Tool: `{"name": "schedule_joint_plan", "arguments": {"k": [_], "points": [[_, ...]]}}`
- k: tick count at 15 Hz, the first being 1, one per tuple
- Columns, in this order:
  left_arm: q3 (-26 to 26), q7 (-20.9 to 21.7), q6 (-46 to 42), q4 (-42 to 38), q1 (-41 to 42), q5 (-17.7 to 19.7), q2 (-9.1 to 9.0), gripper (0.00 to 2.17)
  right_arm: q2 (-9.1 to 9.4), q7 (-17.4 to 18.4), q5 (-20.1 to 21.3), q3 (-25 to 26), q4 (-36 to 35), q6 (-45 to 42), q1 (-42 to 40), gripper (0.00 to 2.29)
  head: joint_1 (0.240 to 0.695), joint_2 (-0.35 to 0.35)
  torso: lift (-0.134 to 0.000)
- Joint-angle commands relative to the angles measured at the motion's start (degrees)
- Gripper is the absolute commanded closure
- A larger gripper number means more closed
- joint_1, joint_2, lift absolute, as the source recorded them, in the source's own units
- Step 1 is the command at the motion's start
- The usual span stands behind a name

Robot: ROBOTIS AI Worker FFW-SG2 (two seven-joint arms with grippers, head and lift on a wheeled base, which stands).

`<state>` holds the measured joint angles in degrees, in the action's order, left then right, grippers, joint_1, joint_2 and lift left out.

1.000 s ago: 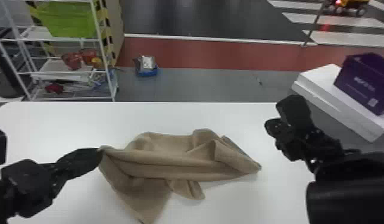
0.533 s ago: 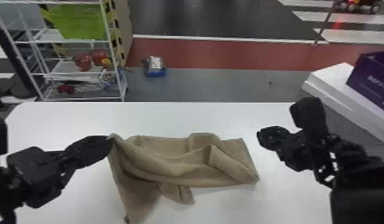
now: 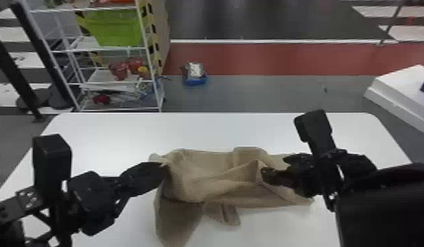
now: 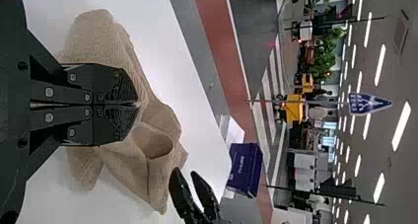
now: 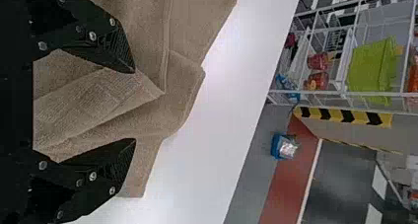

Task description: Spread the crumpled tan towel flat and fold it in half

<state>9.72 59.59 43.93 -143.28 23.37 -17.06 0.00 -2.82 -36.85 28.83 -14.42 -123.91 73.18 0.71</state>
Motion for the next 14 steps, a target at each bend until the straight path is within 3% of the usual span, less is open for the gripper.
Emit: {"name": "schedule_joint_plan", "arguments": {"k": [1, 3, 14], "points": [[-0.1, 0.1, 0.0, 0.0, 0.4, -0.2, -0.15, 1.88, 2.12, -0.1, 0.4, -2.0, 3.1, 8.5, 4.2, 0.46, 0.695, 0.045, -0.123], [0.1, 0.1, -0.2, -0.1, 0.6, -0.3, -0.15, 1.88, 2.87, -0.1, 0.6, -2.4, 5.2, 11.5, 6.4, 0.46, 0.695, 0.065, -0.123], [1.5, 0.7, -1.4, 0.2, 1.1, -0.1, -0.15, 1.88, 2.87, 0.9, 1.6, -3.6, 14.3, 11.5, 13.0, 0.46, 0.695, 0.066, -0.123]]}}
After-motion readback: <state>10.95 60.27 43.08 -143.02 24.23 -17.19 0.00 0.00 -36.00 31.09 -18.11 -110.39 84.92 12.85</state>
